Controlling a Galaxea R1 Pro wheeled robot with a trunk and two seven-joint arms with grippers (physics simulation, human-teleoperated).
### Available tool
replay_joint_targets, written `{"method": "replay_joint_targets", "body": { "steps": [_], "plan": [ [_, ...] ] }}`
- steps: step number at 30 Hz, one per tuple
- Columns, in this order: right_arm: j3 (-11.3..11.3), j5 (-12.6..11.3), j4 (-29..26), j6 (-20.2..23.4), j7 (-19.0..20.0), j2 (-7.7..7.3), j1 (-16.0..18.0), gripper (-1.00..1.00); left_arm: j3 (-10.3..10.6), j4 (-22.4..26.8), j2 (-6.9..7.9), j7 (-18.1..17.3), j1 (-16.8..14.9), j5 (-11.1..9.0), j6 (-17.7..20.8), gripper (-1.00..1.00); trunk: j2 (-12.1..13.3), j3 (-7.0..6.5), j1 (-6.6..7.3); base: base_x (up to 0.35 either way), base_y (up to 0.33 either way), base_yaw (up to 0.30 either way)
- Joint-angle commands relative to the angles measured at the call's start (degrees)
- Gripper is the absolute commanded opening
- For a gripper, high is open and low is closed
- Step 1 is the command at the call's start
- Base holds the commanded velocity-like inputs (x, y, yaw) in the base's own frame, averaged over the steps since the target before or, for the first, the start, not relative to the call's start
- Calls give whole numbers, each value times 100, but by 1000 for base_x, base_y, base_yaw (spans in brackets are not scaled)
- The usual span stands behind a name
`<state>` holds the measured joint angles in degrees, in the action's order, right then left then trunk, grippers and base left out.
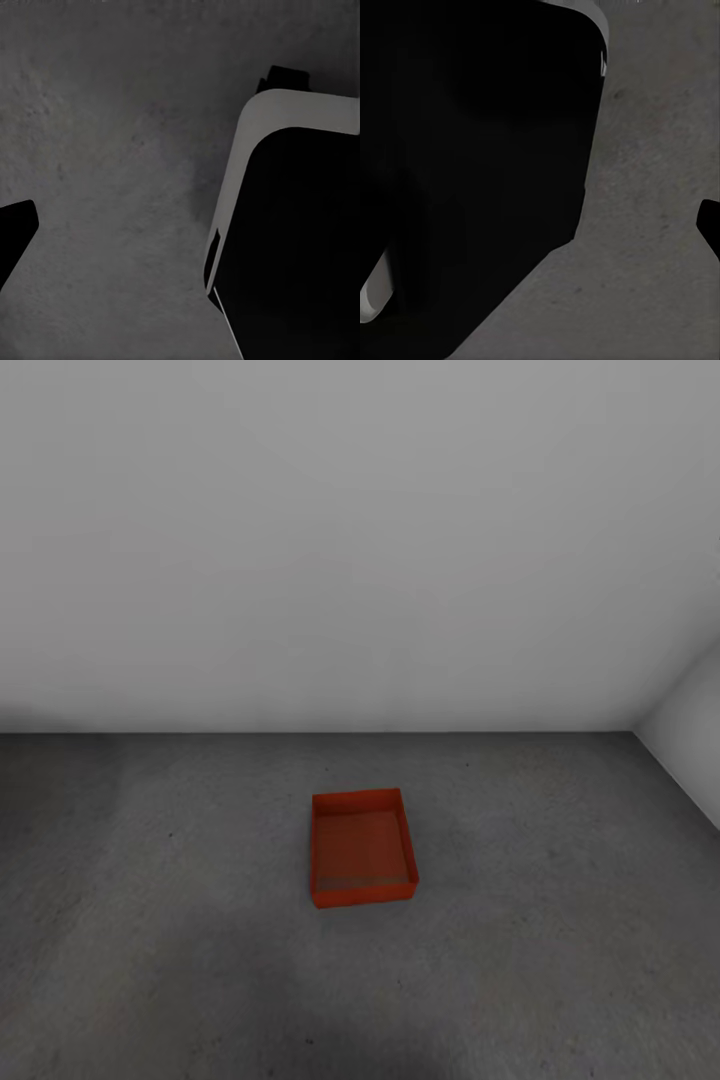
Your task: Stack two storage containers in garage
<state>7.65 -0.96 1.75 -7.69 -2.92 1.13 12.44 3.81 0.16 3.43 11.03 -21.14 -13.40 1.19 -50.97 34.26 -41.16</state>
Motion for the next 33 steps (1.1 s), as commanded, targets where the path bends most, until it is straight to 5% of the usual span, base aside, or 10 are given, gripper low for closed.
{"method": "replay_joint_targets", "body": {
  "steps": [1, 24, 29, 33],
  "plan": [
    [44, -9, 19, -31, -24, 2, 6, 100, 41, 2, 0, 13, -1, -46, 13, 100, -3, -5, 0, 0, 0, 0],
    [44, -18, 19, 27, -22, 32, -93, 100, 29, -14, -30, -22, 36, -68, -2, 100, -3, -216, 0, 0, 0, 0],
    [37, -25, 19, -19, -17, 13, -93, 100, 21, -20, -42, -182, 398, -95, -279, 100, -3, -262, 0, 0, 0, 0],
    [12, -69, 19, -34, -14, 0, -93, 100, 19, -26, -70, -645, 665, -124, -480, 100, -3, -299, 0, 0, 0, 0]
  ]
}}
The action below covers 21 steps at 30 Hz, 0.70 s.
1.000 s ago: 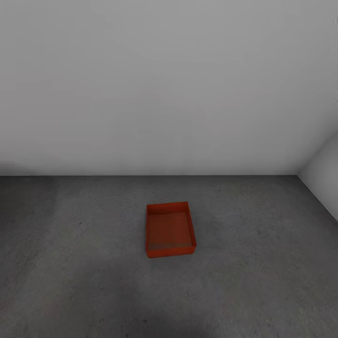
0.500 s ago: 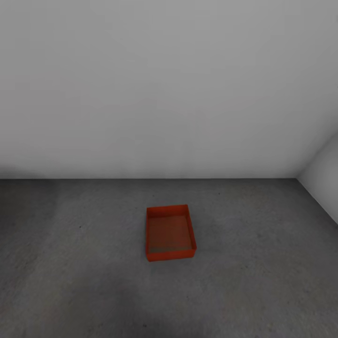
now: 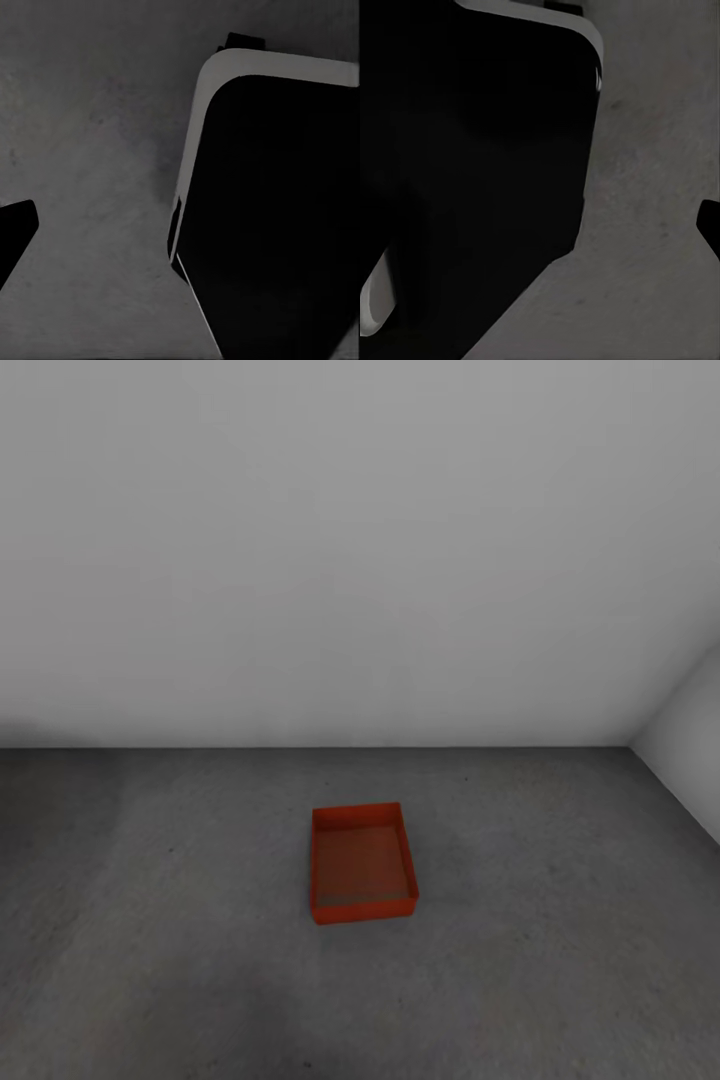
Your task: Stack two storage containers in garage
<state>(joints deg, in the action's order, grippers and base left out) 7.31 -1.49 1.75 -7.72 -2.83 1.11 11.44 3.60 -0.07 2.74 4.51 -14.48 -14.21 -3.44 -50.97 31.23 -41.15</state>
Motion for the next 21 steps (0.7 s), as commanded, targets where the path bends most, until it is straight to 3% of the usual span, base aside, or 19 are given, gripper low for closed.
{"method": "replay_joint_targets", "body": {
  "steps": [1, 3, 4, 7, 12, 21],
  "plan": [
    [17, -102, 19, -33, -20, 0, 7, 100, 38, -3, -7, -197, 90, -60, -55, 100, -3, -5, -1, 0, 0, 0],
    [-9, -286, 19, -38, -10, -3, -19, 100, 37, -2, -7, -426, 182, -95, -93, 100, -3, -24, -1, 0, 0, 0],
    [-26, -530, 19, -51, -2, -5, -97, 100, 37, -2, -4, -571, 239, -158, -117, 100, -3, -33, -1, 0, 0, 0],
    [-33, -682, 19, -59, 6, -5, -157, 100, 36, -2, 9, -667, 266, -235, -121, 100, -3, -60, -1, 0, 0, 0],
    [-29, -696, 13, -105, 9, -1, -375, 100, 37, -2, 23, -710, 277, -408, -130, 100, -3, -106, -1, 0, 0, 0],
    [-24, -687, 11, -234, 6, -18, -518, 100, 42, -2, 48, -715, 279, -454, -144, 100, -3, -189, -1, 0, 0, 0]
  ]
}}
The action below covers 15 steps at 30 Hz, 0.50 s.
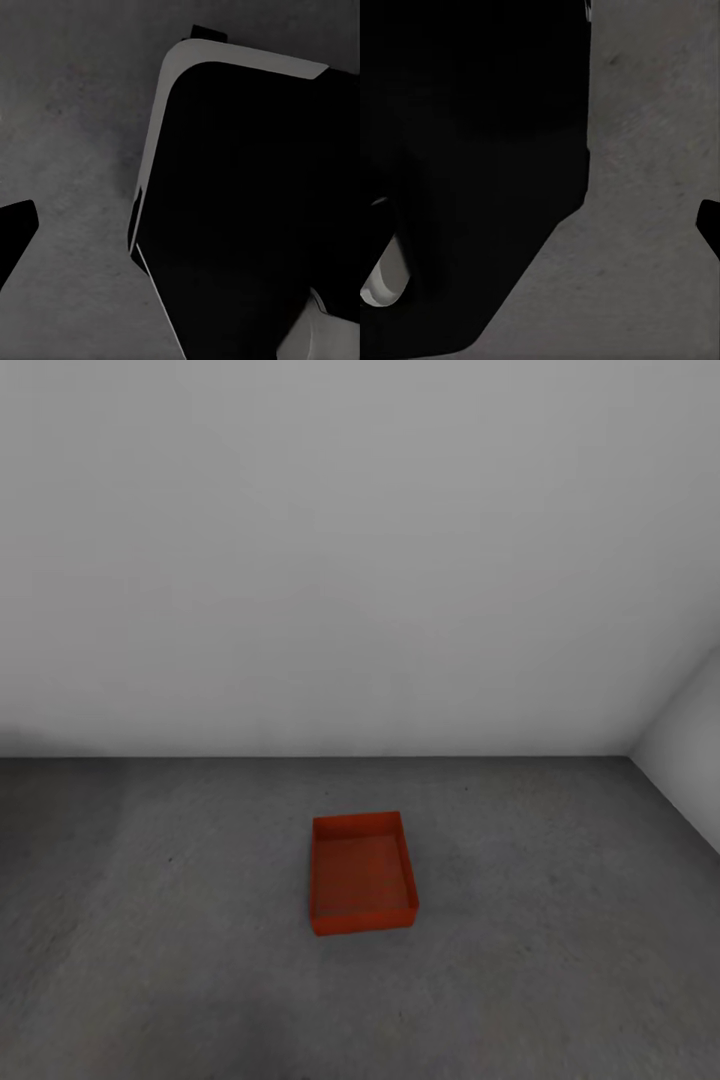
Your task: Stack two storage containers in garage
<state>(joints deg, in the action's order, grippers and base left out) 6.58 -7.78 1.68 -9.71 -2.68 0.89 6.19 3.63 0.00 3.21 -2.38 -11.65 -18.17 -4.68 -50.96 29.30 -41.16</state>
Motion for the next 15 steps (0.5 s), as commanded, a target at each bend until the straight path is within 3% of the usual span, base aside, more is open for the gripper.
{"method": "replay_joint_targets", "body": {
  "steps": [1, 10, 12, 15],
  "plan": [
    [50, -58, 18, -39, -11, -3, 5, 100, 39, -8, 0, -25, -4, -59, -22, 100, -4, -5, 0, 0, 0, 0],
    [69, -44, 17, -58, -8, -109, -4, 100, 41, -1, 2, -26, -4, -62, -32, 100, -4, -87, 0, 0, 0, 0],
    [85, 161, 17, -60, -6, -108, -4, 100, 43, 0, -3, -25, -4, -57, -39, 100, -4, -106, 0, 0, 0, 0],
    [88, 280, 17, -62, -5, -107, -4, 100, 45, 9, -5, -25, -4, -35, -90, 100, -4, -133, 0, 0, 0, 0]
  ]
}}
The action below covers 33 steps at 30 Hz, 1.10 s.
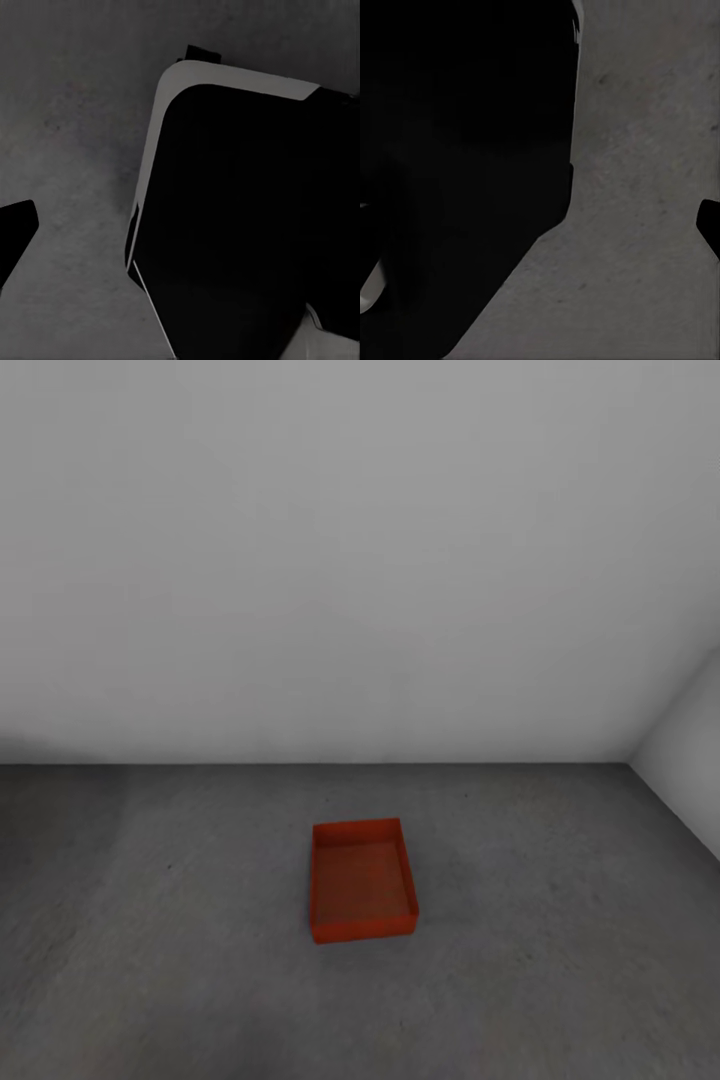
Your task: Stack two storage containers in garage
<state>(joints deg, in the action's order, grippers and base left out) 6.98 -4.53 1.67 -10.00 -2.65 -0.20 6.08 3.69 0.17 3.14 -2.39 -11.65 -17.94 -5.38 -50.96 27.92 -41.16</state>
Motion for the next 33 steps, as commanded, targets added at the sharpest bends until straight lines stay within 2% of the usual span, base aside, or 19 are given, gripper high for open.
{"method": "replay_joint_targets", "body": {
  "steps": [1, 33],
  "plan": [
    [48, -32, 18, -33, -8, 2, 7, 100, 40, -6, 1, -25, -4, -51, -28, 100, -4, -4, 0, 0, 0, 0],
    [48, 14, 17, -45, -8, 0, 7, 100, 36, 10, 5, -25, -4, -34, -60, 100, -4, -299, 0, 0, 0, 0]
  ]
}}
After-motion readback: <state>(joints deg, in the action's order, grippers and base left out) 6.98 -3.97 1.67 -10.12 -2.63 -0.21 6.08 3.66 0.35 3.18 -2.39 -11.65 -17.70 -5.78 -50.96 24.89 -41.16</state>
